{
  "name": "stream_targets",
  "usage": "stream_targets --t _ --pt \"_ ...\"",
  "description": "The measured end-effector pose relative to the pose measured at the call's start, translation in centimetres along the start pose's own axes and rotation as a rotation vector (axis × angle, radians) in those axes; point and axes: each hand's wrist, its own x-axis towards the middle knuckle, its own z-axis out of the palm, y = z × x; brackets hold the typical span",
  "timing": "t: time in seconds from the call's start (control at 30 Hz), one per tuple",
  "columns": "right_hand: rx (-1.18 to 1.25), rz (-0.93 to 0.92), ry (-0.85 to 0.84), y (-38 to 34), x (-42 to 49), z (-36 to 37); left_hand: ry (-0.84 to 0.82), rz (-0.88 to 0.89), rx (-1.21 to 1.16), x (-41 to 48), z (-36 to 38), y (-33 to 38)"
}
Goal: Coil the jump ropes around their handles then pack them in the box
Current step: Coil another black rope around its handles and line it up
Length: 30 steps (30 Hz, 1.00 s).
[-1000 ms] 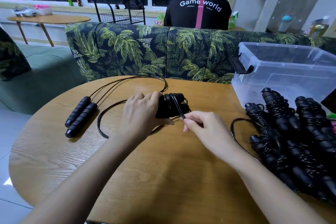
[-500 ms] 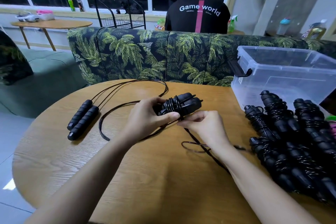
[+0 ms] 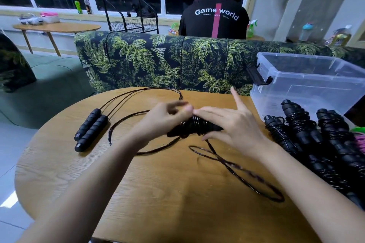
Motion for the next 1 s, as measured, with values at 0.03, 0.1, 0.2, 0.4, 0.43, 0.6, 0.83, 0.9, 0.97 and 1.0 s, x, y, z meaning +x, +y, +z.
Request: stream_targets --t 0.03,0.1,0.2,0.4,0.43,0.6,0.83,0.9,0.97,1.0 --pt "0.046 0.064 0.002 -0.3 0.0 -0.3 0.098 -0.044 -0.164 0.1 -0.1 0.0" --pt "0.168 0.246 0.026 -0.9 0.2 -1.2 0.294 -0.148 -0.445 0.4 0.2 -0.3" --pt "0.36 0.586 0.048 -1.4 0.3 -2.0 0.292 -0.214 -0.574 0.0 2.8 -0.8" --pt "0.552 0.814 0.184 -1.1 -0.3 -1.8 -0.006 -0.026 -0.403 -1.4 8.7 -0.8" --pt "0.597 0.848 0.197 -1.2 -0.5 -1.8 0.028 -0.001 -0.352 -1.1 9.1 -0.9" --pt "0.803 0.909 0.27 -1.2 -1.9 -2.1 0.192 0.144 -0.094 -0.5 8.5 -0.5" --pt "1.127 0.975 0.301 -2.0 -4.1 -2.6 -0.003 0.155 -0.346 -0.1 7.3 -0.3" --pt "1.179 1.012 0.299 -2.2 -4.5 -2.1 -0.03 0.136 -0.466 0.2 7.8 -0.6" --pt "1.193 1.029 0.263 -2.1 -5.0 -1.4 -0.008 0.091 -0.516 0.6 8.3 -1.0" --pt "1.189 1.039 0.241 -2.0 -5.2 -1.0 0.008 0.074 -0.516 0.9 8.7 -1.3"
